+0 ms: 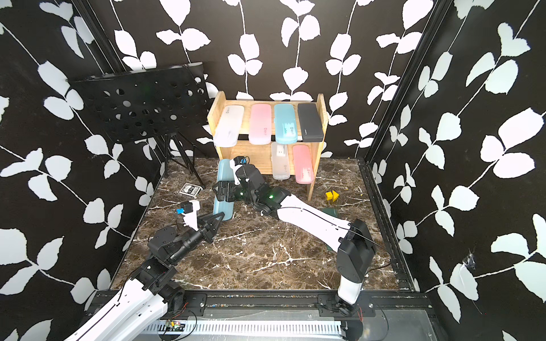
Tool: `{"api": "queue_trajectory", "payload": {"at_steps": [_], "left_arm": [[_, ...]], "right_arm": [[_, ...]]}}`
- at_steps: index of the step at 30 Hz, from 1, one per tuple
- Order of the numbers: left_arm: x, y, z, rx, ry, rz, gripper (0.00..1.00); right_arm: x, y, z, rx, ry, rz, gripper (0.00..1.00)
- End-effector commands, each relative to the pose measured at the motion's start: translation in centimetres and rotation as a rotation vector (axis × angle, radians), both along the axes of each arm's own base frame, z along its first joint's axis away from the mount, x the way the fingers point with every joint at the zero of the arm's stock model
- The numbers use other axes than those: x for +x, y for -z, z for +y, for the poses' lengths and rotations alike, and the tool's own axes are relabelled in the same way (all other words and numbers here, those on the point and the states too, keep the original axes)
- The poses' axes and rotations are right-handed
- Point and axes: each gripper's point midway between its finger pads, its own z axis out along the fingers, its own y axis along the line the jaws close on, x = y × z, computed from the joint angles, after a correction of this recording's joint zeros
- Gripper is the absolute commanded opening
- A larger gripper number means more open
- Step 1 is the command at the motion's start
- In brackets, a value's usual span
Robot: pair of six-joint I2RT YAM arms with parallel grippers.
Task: Remove the pencil cases from the shelf
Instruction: Pick up the pencil case from the shelf, then place the pencil case at the center of the board.
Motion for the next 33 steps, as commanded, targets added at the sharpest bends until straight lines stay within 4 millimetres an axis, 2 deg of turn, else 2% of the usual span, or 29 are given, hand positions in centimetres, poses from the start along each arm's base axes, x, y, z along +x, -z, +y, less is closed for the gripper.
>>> {"api": "queue_trajectory", "payload": {"at_steps": [1,3,5,6,7,9,10,13,17,22,25,28,33], "left_arm": [[-0.2,-1.1,0.0,-0.022,0.006,-0.040,0.00],[-0.2,-1.1,0.0,-0.019,0.004,-0.037,0.03],[-0.2,-1.1,0.1,-0.013,-0.002,-0.038,0.28],[-0.2,-1.1,0.3,-0.013,-0.010,-0.037,0.52],[-0.1,-1.1,0.4,-0.012,-0.019,-0.036,0.70],[-0.1,-1.1,0.7,-0.010,-0.033,-0.035,0.86],[0.0,-1.1,0.9,-0.010,-0.044,-0.036,0.90],[0.0,-1.1,1.2,-0.003,-0.064,-0.034,0.95],[0.1,-0.6,1.6,0.010,-0.087,-0.022,0.98],[0.5,-0.2,1.9,0.026,-0.114,-0.002,0.99],[0.8,0.3,1.9,0.038,-0.119,0.014,0.99],[1.1,1.0,1.8,0.048,-0.122,0.033,0.99],[1.4,1.3,1.4,0.055,-0.111,0.048,0.99]], "right_arm": [[-0.4,1.0,0.2,-0.001,-0.015,-0.009,0.72],[-0.4,1.2,-0.2,-0.010,-0.002,-0.009,0.68],[-0.5,1.3,-0.7,-0.032,0.005,-0.009,0.67],[-0.5,1.4,-1.1,-0.050,0.012,-0.009,0.66],[-0.6,1.6,-1.5,-0.075,0.016,-0.005,0.65],[-0.9,1.9,-2.6,-0.131,0.026,-0.008,0.64],[-1.2,2.2,-3.5,-0.167,0.033,-0.007,0.63],[-1.7,4.1,-7.0,-0.292,0.073,0.008,0.62],[-2.9,5.5,-12.4,-0.358,0.119,0.051,0.61],[-4.9,10.2,-19.8,-0.487,0.176,0.172,0.61],[-5.7,13.5,-23.6,-0.555,0.194,0.279,0.61],[-6.0,16.3,-26.2,-0.627,0.199,0.363,0.61],[-5.7,19.5,-28.0,-0.720,0.199,0.445,0.61]]}}
